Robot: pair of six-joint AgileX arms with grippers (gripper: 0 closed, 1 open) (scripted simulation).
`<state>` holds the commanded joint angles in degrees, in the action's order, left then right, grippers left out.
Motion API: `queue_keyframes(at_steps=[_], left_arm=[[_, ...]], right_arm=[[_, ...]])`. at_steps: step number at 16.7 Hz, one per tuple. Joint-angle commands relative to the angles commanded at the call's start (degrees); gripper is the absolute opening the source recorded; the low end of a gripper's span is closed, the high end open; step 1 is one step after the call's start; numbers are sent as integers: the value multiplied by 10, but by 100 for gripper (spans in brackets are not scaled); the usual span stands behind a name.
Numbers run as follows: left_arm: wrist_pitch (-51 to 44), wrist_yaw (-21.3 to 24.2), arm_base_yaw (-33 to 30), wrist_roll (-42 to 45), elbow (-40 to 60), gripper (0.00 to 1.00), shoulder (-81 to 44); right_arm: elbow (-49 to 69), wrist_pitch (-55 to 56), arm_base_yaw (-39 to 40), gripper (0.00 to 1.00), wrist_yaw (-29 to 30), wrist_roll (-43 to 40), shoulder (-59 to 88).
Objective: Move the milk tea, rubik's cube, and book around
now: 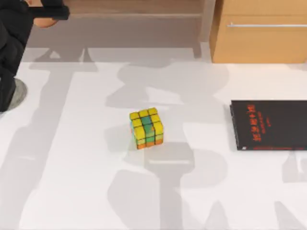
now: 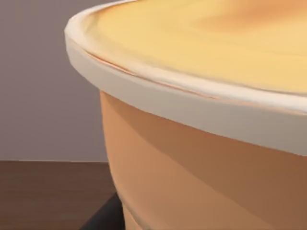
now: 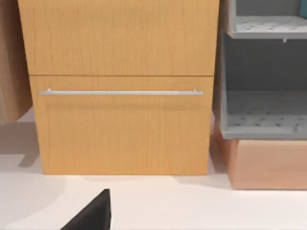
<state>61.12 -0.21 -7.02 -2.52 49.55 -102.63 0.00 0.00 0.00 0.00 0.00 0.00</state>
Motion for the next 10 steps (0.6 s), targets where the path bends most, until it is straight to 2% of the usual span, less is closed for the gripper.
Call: queue_keyframes(at_steps=[3,5,10], left_arm=[[59,84,77,-3,-53,0,-8],[81,122,121,2,-78,0,-29],[98,169,194,29,-100,0,-93]], right_arm=[[0,0,0,100,0,0,0],[0,0,0,100,0,0,0],[0,0,0,100,0,0,0]])
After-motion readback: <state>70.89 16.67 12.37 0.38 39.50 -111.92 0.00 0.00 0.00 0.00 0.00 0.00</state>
